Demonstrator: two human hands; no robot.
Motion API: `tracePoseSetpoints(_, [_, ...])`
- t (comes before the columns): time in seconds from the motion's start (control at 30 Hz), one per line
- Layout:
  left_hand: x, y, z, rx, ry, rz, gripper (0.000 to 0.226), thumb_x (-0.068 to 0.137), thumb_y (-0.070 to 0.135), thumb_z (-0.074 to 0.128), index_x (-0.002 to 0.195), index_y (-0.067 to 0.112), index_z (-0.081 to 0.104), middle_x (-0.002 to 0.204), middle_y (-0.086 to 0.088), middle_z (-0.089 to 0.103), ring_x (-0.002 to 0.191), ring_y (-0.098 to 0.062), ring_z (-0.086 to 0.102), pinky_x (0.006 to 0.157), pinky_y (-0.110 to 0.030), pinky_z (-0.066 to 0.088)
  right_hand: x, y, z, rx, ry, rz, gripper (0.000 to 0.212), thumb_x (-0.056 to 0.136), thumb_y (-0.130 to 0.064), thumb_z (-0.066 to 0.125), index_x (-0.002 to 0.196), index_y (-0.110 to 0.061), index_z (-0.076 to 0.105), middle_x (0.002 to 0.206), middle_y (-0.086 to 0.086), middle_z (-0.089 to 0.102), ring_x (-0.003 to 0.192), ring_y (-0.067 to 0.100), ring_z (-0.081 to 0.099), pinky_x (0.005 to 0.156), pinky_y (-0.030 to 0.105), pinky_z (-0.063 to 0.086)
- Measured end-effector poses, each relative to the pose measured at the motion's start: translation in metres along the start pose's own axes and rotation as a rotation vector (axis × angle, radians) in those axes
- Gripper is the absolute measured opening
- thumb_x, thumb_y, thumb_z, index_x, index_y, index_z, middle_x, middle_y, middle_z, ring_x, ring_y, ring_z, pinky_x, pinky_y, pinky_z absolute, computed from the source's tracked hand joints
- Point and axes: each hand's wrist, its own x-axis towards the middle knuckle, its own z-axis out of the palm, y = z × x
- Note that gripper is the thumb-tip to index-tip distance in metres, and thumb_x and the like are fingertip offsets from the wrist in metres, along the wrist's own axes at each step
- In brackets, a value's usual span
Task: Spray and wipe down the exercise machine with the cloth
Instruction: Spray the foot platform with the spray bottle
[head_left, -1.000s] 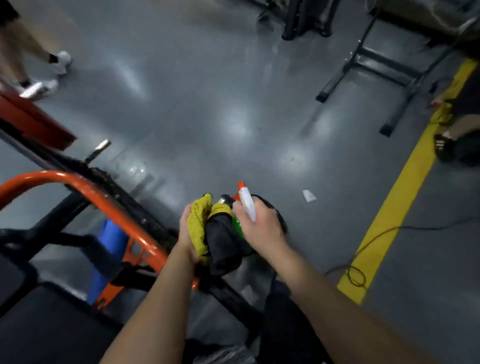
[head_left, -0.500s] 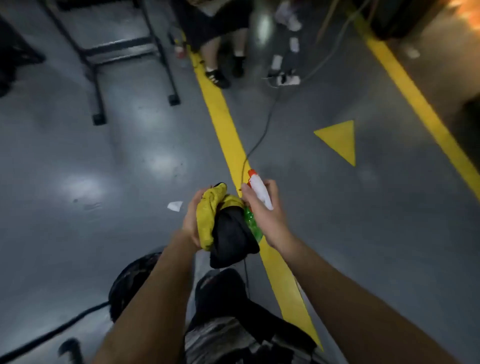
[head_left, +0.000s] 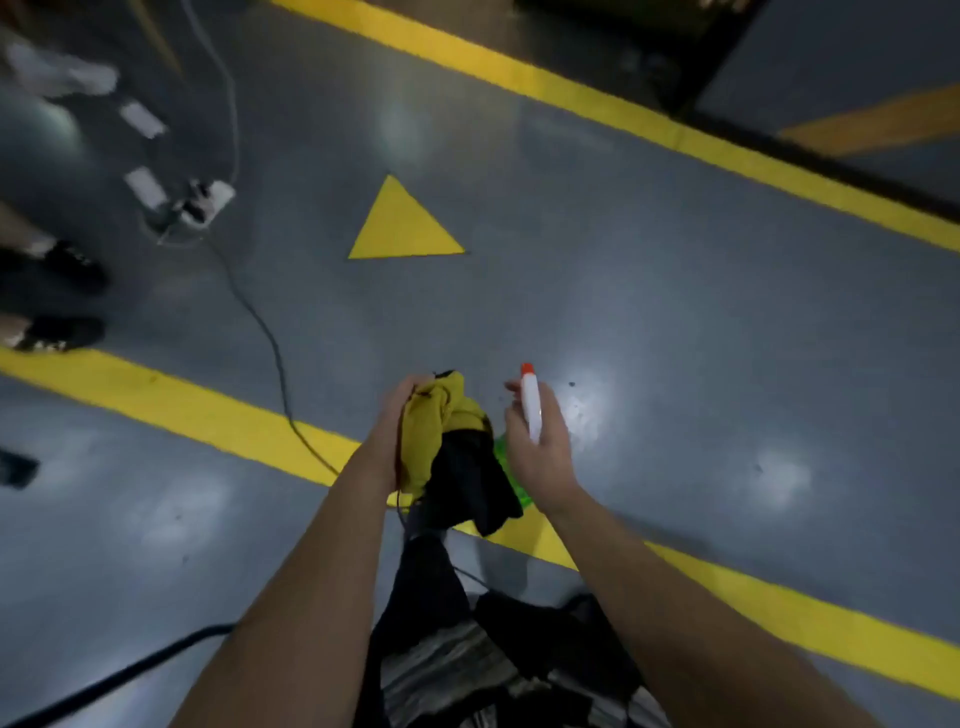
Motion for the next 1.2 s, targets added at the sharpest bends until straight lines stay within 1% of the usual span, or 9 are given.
tracePoseSetpoints(0.03, [0.01,0.013,0.018,0.054,-0.06,-0.042,0.037,0.104,0.028,0.04,0.067,0.023,0.039,0.066,-0.002,0.024,0.06,-0.017,0.038,0.059,-0.033,0.036,0.01,0.001,-0.011,-0.012,0.036,0.026,0.026,0.099,-0.004,0.054,0.12,-0.016,0.062,0.109,0.005,0.061,0.083,-0.01,0.057,0.073,0.007,0.043])
tracePoseSetpoints(0.1, [0.032,0.03,0.055,0.215,-0.113,-0.095,0.043,0.105,0.029,0.039,0.063,0.021,0.043,0.053,0.002,0.036,0.049,-0.016,0.043,0.052,-0.026,0.038,0.025,0.006,-0.036,0.005,0.124,0.071,0.027,0.099,-0.008,0.054,0.125,-0.014,0.062,0.114,0.002,0.064,0.09,-0.006,0.058,0.078,0.012,0.044])
tracePoseSetpoints(0.3, [0.085,0.033,0.211,0.621,-0.288,-0.206,0.047,0.098,0.034,0.045,0.055,0.02,0.059,0.057,-0.002,0.053,0.051,-0.021,0.053,0.054,-0.027,0.043,0.041,0.031,-0.127,0.165,0.494,0.218,0.026,0.099,-0.006,0.054,0.12,-0.019,0.061,0.104,0.002,0.065,0.079,-0.008,0.057,0.071,0.019,0.046])
tracePoseSetpoints(0.47, [0.116,-0.021,0.386,0.926,-0.52,-0.279,0.029,0.09,0.035,0.052,0.067,0.017,0.055,0.065,-0.008,0.051,0.06,-0.026,0.05,0.056,-0.03,0.042,0.059,0.071,-0.23,0.367,0.873,0.378,0.028,0.1,-0.011,0.053,0.123,-0.023,0.062,0.109,-0.004,0.065,0.09,0.012,0.061,0.076,0.026,0.045])
tracePoseSetpoints(0.6, [0.107,-0.067,0.499,1.097,-0.663,-0.361,0.048,0.097,0.036,0.045,0.054,0.019,0.056,0.055,-0.004,0.053,0.048,-0.021,0.053,0.05,-0.023,0.043,0.07,0.089,-0.307,0.48,1.008,0.439,0.032,0.1,-0.012,0.049,0.127,-0.024,0.06,0.107,-0.005,0.063,0.085,0.01,0.059,0.07,0.018,0.042])
tracePoseSetpoints(0.73, [0.088,-0.119,0.587,1.268,-0.855,-0.35,0.058,0.101,0.033,0.042,0.049,0.019,0.063,0.052,-0.003,0.056,0.045,-0.018,0.057,0.045,-0.018,0.045,0.06,0.099,-0.368,0.566,1.197,0.501,0.032,0.099,-0.013,0.049,0.128,-0.023,0.058,0.104,-0.002,0.062,0.085,0.016,0.057,0.069,0.024,0.041])
tracePoseSetpoints(0.87, [0.067,-0.18,0.657,1.463,-0.945,-0.367,0.052,0.099,0.034,0.045,0.053,0.02,0.065,0.055,-0.004,0.057,0.049,-0.019,0.057,0.049,-0.02,0.046,0.032,0.118,-0.416,0.634,1.422,0.622,0.033,0.098,-0.013,0.05,0.129,-0.024,0.058,0.11,-0.006,0.06,0.097,0.017,0.057,0.078,0.029,0.043])
tracePoseSetpoints(1.0, [0.047,-0.255,0.7,1.716,-1.115,-0.463,0.048,0.097,0.039,0.048,0.056,0.019,0.062,0.058,-0.004,0.057,0.053,-0.021,0.055,0.057,-0.031,0.043,0.014,0.142,-0.443,0.668,1.602,0.756,0.03,0.098,-0.016,0.051,0.126,-0.024,0.057,0.104,0.006,0.063,0.089,0.028,0.06,0.078,0.04,0.051])
tracePoseSetpoints(1.2, [0.044,-0.333,0.752,1.965,-1.289,-0.624,0.038,0.085,0.051,0.06,0.068,0.018,0.065,0.069,-0.009,0.059,0.062,-0.027,0.056,0.064,-0.036,0.044,0.018,0.164,-0.489,0.812,1.857,0.966,0.024,0.098,-0.014,0.055,0.122,-0.013,0.058,0.108,0.01,0.064,0.096,0.03,0.06,0.083,0.039,0.049])
